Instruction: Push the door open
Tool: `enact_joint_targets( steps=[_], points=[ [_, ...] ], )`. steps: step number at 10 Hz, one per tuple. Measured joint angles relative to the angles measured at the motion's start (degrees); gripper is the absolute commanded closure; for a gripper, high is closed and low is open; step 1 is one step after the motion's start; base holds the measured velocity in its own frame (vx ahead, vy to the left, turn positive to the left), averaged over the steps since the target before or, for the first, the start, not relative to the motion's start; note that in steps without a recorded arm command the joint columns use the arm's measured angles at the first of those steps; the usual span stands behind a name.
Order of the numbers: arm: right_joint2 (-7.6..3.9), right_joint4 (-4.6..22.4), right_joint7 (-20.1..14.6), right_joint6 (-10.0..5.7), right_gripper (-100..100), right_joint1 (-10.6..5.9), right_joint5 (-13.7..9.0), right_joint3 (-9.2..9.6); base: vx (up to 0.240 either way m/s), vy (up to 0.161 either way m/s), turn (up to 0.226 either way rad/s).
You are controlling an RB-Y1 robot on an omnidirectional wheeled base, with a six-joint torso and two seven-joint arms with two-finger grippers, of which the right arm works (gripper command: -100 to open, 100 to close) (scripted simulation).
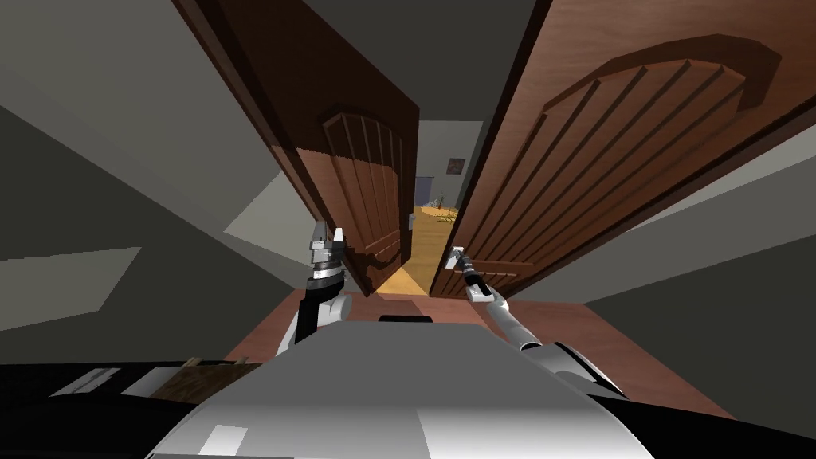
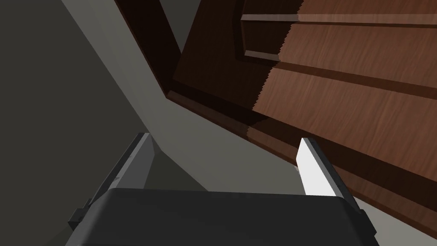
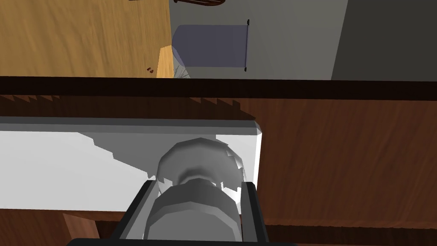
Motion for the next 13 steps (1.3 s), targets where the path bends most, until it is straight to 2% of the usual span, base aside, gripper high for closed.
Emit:
enact_joint_targets(
  steps=[1, 3, 4, 5, 6, 7, 9, 10, 12, 13],
  points=[
    [0.5, -0.3, 1.0, 0.29, 100, 0.26, -0.1, -1.17, 0.082, -0.001, 0.077],
    [1.03, 1.8, 2.3, -0.15, 100, -1.01, -0.3, -2.83, 0.077, -0.002, 0.106],
    [1.13, 1.9, 2.9, 0.04, 100, -1.14, -0.5, -4.02, 0.093, -0.011, 0.135],
    [1.02, 0.2, 3.7, 0.36, 100, 0.32, -0.8, -5.43, 0.07, -0.005, 0.011],
    [0.97, 1.1, 4.0, 0.58, 100, -0.62, -0.9, -5.83, 0.03, 0.007, -0.003],
    [0.95, 2.6, 3.9, 0.03, 100, -1.72, -0.8, -5.8, 0.037, 0.007, 0.073],
    [1.64, 4.5, 5.2, -0.5, 100, -2.33, -1.0, -7.67, 0.056, -0.007, 0.083],
    [1.73, 4.2, 5.7, -0.24, 100, -2.13, -1.1, -8.34, 0.047, 0.006, 0.072],
    [2.09, 4.0, 7.3, 0.58, 100, -1.89, -1.5, -10.85, 0.057, -0.01, 0.087],
    [2.26, 4.6, 7.8, 0.53, 100, -2.36, -1.6, -11.53, 0.039, -0.005, 0.008]
  ],
)
